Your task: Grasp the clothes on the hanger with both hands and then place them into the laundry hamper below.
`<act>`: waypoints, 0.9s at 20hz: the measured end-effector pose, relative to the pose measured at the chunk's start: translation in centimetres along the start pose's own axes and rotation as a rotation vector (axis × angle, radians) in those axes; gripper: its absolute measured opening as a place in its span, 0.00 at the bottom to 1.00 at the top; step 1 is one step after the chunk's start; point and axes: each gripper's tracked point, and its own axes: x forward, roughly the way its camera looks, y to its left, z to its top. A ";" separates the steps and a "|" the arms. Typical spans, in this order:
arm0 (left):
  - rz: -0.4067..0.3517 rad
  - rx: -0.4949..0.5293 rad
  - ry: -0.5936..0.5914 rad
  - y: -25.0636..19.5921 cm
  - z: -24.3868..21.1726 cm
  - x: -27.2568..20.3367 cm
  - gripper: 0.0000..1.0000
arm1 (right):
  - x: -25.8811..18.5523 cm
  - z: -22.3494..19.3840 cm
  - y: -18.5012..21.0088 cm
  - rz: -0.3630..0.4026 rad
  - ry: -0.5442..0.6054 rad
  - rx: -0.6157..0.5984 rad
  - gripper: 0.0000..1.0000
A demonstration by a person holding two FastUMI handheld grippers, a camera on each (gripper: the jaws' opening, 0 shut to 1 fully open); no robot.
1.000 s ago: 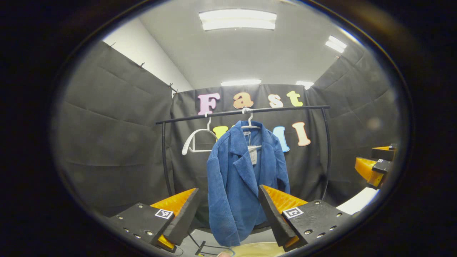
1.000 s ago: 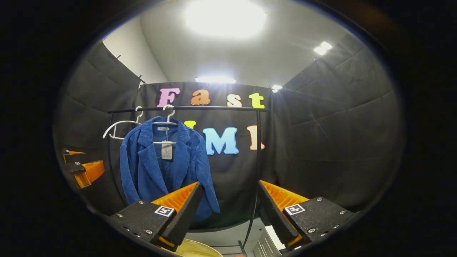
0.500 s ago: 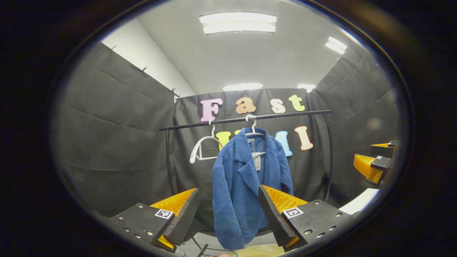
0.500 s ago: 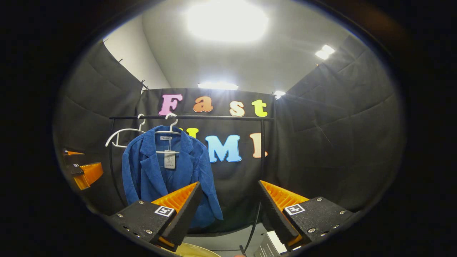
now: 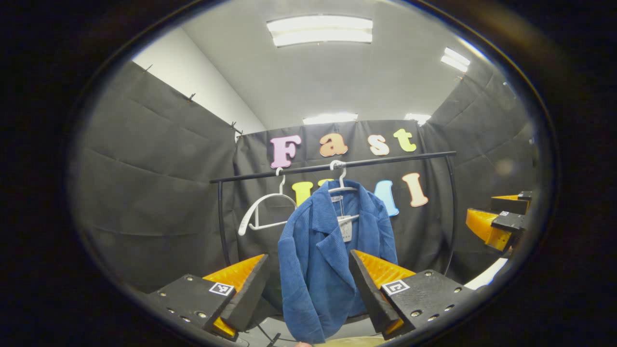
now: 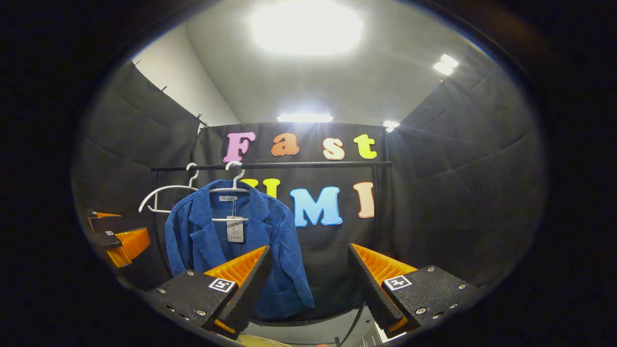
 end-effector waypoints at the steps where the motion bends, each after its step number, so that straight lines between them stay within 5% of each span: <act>1: 0.010 0.001 -0.008 -0.2 0.4 0.5 0.94 | 0.8 0.3 0.1 0.011 -0.007 0.004 0.96; 18: 0.094 0.026 -0.009 -3.7 1.4 9.4 0.95 | 12.5 1.0 3.8 0.215 -0.018 0.074 0.96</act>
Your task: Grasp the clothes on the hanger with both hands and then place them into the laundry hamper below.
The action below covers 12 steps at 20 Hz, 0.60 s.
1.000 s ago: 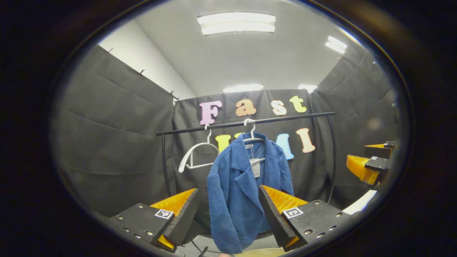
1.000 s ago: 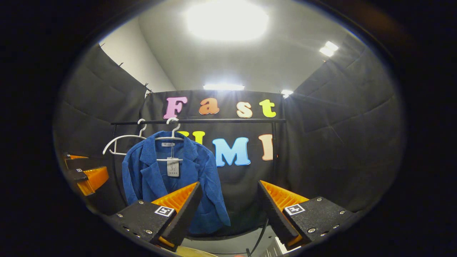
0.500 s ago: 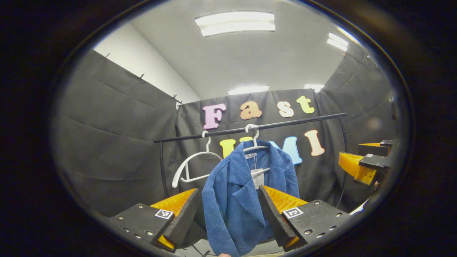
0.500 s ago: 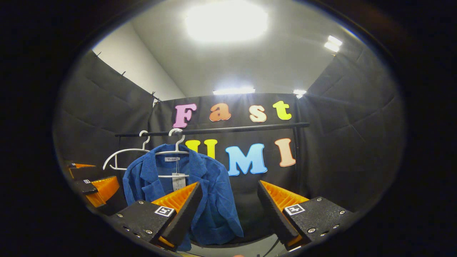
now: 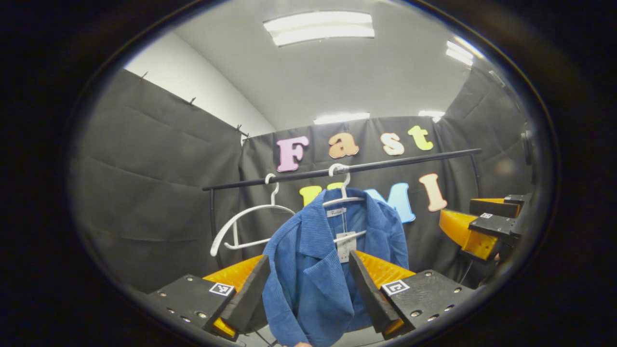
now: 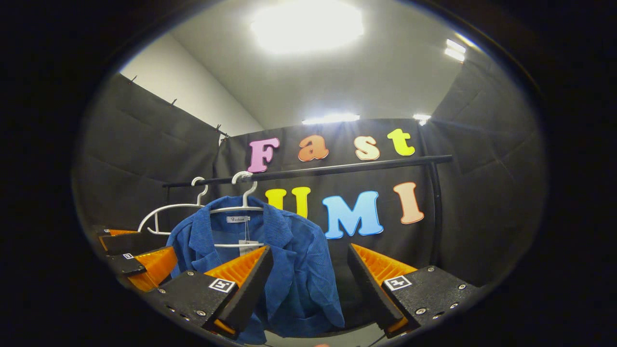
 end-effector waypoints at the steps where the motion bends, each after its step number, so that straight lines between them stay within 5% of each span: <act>1: 0.003 0.000 0.002 -0.2 -0.1 0.4 0.94 | 0.5 -0.1 0.1 0.009 0.001 0.004 0.96; 12: 0.037 -0.032 0.039 -2.5 -2.6 6.4 0.95 | 7.4 -3.5 1.1 0.106 0.062 0.067 0.96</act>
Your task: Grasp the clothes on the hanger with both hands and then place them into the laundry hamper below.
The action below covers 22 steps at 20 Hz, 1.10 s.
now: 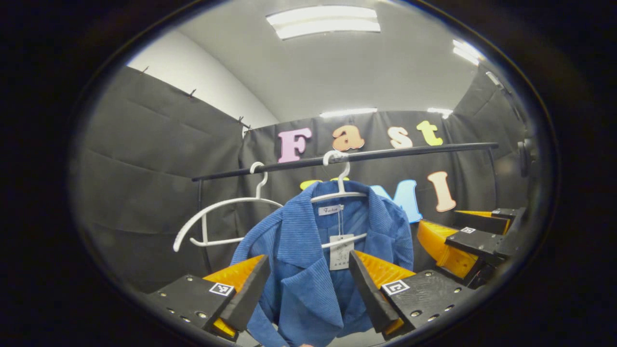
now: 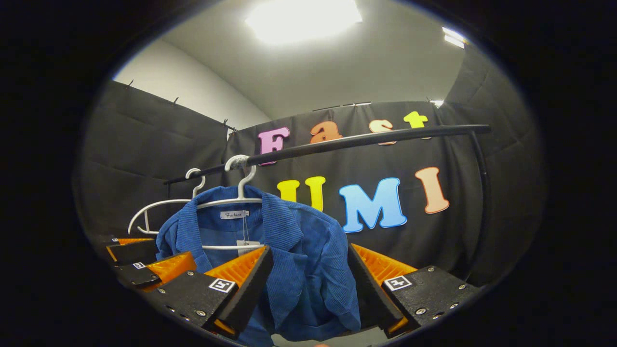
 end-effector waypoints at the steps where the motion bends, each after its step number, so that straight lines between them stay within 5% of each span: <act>1: 0.011 0.003 0.007 0.2 -0.4 0.3 0.95 | 0.7 -0.4 0.3 0.014 0.010 0.017 0.96; 22: 0.133 0.051 0.150 1.4 -7.7 5.6 0.94 | 7.4 -7.9 3.3 0.155 0.149 0.064 0.95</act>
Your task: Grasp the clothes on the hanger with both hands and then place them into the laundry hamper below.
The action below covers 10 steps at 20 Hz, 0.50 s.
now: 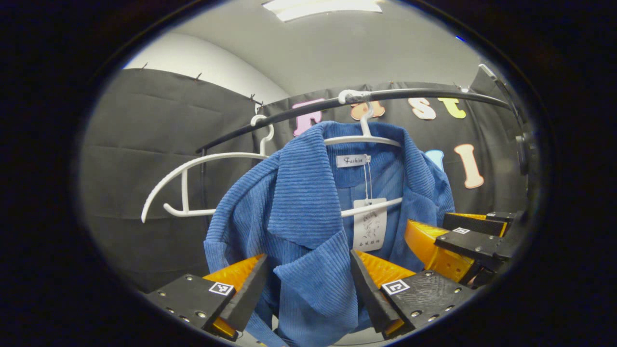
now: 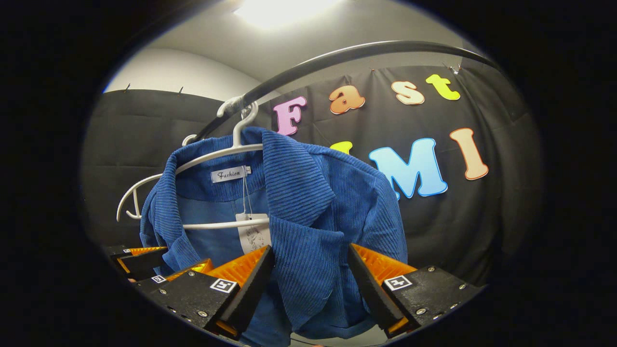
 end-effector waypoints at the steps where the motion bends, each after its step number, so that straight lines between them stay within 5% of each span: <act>1: 0.002 0.003 -0.001 0.0 0.0 0.0 0.94 | 0.3 -0.3 0.1 0.001 0.008 -0.002 0.95; 5: 0.016 -0.001 -0.007 0.3 0.2 -0.1 0.75 | 1.3 -0.8 0.1 0.004 0.017 -0.006 0.92; 7: 0.022 0.005 -0.014 0.6 0.5 -0.4 0.76 | 1.3 -0.7 0.3 0.012 0.011 -0.003 0.86; 9: 0.045 0.005 -0.018 1.3 0.4 -0.3 0.43 | 1.4 -0.7 0.5 0.021 0.017 -0.004 0.70; 10: 0.031 -0.002 -0.013 1.2 0.2 -0.2 0.39 | 1.3 -0.6 0.3 0.016 0.016 -0.011 0.51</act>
